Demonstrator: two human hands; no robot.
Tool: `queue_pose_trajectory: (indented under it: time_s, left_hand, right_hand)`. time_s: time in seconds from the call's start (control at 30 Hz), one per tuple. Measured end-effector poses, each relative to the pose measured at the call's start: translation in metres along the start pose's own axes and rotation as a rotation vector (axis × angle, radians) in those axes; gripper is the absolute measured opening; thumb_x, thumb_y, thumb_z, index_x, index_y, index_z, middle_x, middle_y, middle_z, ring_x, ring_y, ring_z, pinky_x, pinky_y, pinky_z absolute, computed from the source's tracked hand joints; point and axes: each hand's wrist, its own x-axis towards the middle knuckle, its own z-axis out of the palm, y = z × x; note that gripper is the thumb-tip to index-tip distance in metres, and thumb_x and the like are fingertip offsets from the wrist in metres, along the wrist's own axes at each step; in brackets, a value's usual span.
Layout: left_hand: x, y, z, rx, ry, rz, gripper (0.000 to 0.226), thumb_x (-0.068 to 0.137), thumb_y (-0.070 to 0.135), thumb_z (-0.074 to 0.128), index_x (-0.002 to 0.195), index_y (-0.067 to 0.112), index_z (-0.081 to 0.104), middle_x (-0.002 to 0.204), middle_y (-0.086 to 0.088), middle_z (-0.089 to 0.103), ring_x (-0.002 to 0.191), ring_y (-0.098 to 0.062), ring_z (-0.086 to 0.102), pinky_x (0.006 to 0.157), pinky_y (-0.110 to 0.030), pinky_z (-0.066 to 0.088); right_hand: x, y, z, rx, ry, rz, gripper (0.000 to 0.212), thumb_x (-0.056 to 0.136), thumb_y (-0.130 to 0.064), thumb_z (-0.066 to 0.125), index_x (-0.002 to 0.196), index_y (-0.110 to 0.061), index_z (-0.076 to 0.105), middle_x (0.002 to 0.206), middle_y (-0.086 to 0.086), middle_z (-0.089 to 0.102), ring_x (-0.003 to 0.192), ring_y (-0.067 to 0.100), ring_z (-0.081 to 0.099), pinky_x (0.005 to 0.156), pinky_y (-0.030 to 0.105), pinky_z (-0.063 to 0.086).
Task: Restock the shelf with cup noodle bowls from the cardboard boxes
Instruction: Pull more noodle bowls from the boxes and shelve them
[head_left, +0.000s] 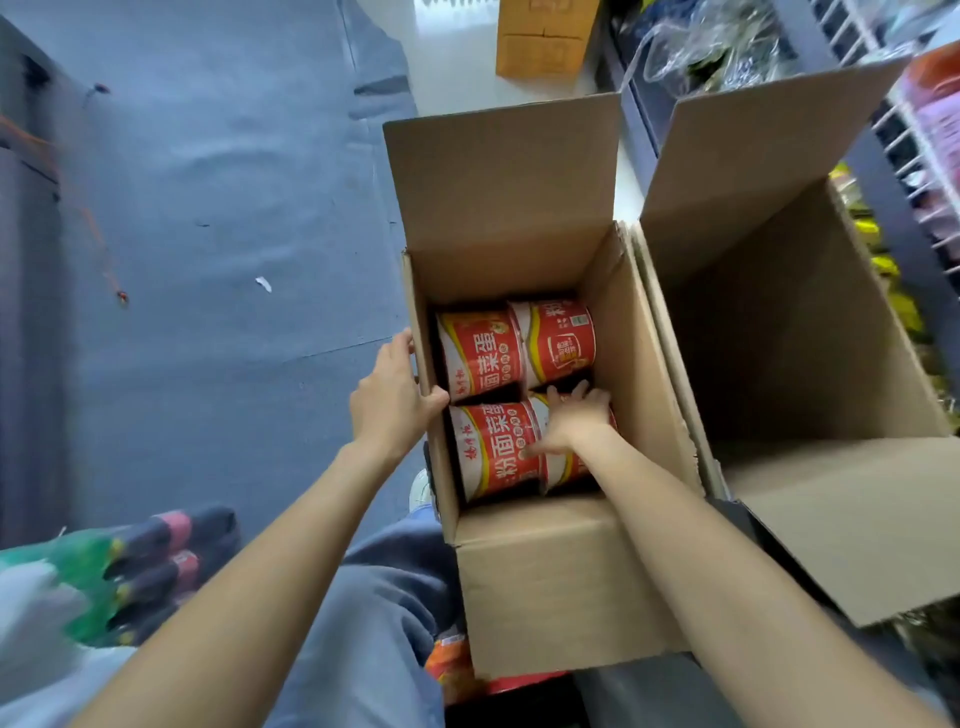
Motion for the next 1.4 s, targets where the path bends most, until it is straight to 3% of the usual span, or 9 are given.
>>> queue_pose_trajectory:
  time_s: [0.1, 0.27, 0.4, 0.57, 0.77, 1.03, 1.13, 1.23, 1.4]
  left_hand:
    - [0.0, -0.001, 0.0, 0.005, 0.004, -0.003, 0.058, 0.079, 0.024, 0.064, 0.132, 0.023, 0.041, 0.13, 0.002, 0.055, 0.099, -0.029, 0.064, 0.082, -0.043, 0.049]
    - [0.0, -0.001, 0.001, 0.02, 0.011, 0.015, 0.059, 0.08, 0.027, 0.063, 0.134, 0.021, 0.04, 0.13, -0.001, 0.054, 0.1, -0.032, 0.064, 0.081, -0.046, 0.051]
    - [-0.001, -0.002, 0.002, 0.041, 0.025, 0.025, 0.06, 0.08, 0.028, 0.063, 0.135, 0.02, 0.04, 0.131, -0.002, 0.054, 0.101, -0.034, 0.063, 0.08, -0.046, 0.051]
    - [-0.002, -0.006, 0.004, 0.039, 0.047, 0.034, 0.06, 0.08, 0.027, 0.063, 0.136, 0.022, 0.04, 0.129, -0.002, 0.055, 0.1, -0.033, 0.063, 0.08, -0.045, 0.051]
    - [0.0, -0.007, 0.006, 0.046, 0.057, 0.044, 0.059, 0.08, 0.026, 0.063, 0.134, 0.023, 0.041, 0.128, -0.001, 0.056, 0.099, -0.034, 0.063, 0.08, -0.045, 0.05]
    - [-0.003, 0.002, 0.0, 0.182, 0.015, 0.043, 0.065, 0.085, 0.029, 0.061, 0.141, 0.011, 0.034, 0.131, -0.012, 0.049, 0.104, -0.039, 0.059, 0.077, -0.047, 0.047]
    - [-0.013, 0.016, -0.008, 0.276, 0.006, 0.0, 0.078, 0.09, 0.039, 0.06, 0.148, 0.004, 0.022, 0.145, -0.019, 0.035, 0.128, -0.039, 0.041, 0.094, -0.049, 0.039]
    - [-0.035, 0.049, -0.022, 0.059, 0.139, 0.061, 0.075, 0.094, 0.043, 0.054, 0.15, 0.005, 0.022, 0.155, -0.016, 0.026, 0.142, -0.032, 0.023, 0.114, -0.044, 0.024]
    - [-0.086, 0.146, -0.053, -0.784, -0.153, 0.092, 0.048, 0.09, 0.058, 0.043, 0.119, 0.025, 0.064, 0.123, 0.003, 0.065, 0.117, -0.015, 0.058, 0.103, -0.037, 0.043]
  right_hand:
    - [0.004, 0.005, 0.001, 0.107, -0.079, -0.06, 0.105, 0.079, -0.07, 0.054, 0.152, -0.029, -0.008, 0.158, 0.021, -0.005, 0.143, 0.046, -0.003, 0.117, 0.057, 0.001]
    - [0.001, -0.01, 0.007, 0.146, -0.077, -0.057, 0.089, 0.091, -0.049, 0.051, 0.152, -0.026, -0.01, 0.159, 0.018, -0.007, 0.144, 0.045, -0.006, 0.109, 0.07, 0.005]
    - [-0.001, 0.002, 0.007, 0.179, 0.034, -0.117, 0.084, 0.085, -0.061, 0.05, 0.151, -0.032, 0.007, 0.156, 0.015, 0.014, 0.142, 0.045, 0.01, 0.11, 0.066, 0.012]
    - [-0.008, 0.007, 0.023, 0.281, 0.091, -0.203, 0.088, 0.079, -0.07, 0.055, 0.149, -0.043, 0.009, 0.159, 0.005, 0.006, 0.14, 0.053, -0.007, 0.11, 0.067, -0.002]
    - [-0.012, 0.009, 0.021, 0.417, 0.241, -0.167, 0.07, 0.076, -0.057, 0.065, 0.139, -0.046, 0.037, 0.155, 0.001, 0.019, 0.135, 0.04, 0.018, 0.107, 0.065, 0.021]
    - [-0.099, 0.0, -0.03, 0.457, 0.661, 0.005, 0.066, 0.075, -0.055, 0.064, 0.136, -0.037, 0.046, 0.157, -0.001, 0.018, 0.138, 0.035, 0.018, 0.103, 0.059, 0.025]
    - [-0.147, 0.02, -0.051, 0.705, 0.768, 0.035, 0.066, 0.077, -0.052, 0.064, 0.137, -0.038, 0.044, 0.156, -0.004, 0.021, 0.138, 0.028, 0.02, 0.104, 0.056, 0.028]
    - [-0.182, 0.05, -0.066, 1.303, 0.739, 0.019, 0.06, 0.08, -0.044, 0.067, 0.136, -0.034, 0.049, 0.146, -0.005, 0.038, 0.129, 0.016, 0.038, 0.101, 0.041, 0.04]
    - [-0.256, 0.108, -0.077, 2.057, 0.666, -0.111, 0.042, 0.082, -0.034, 0.064, 0.123, -0.027, 0.057, 0.114, -0.004, 0.065, 0.085, 0.0, 0.065, 0.059, 0.019, 0.051]
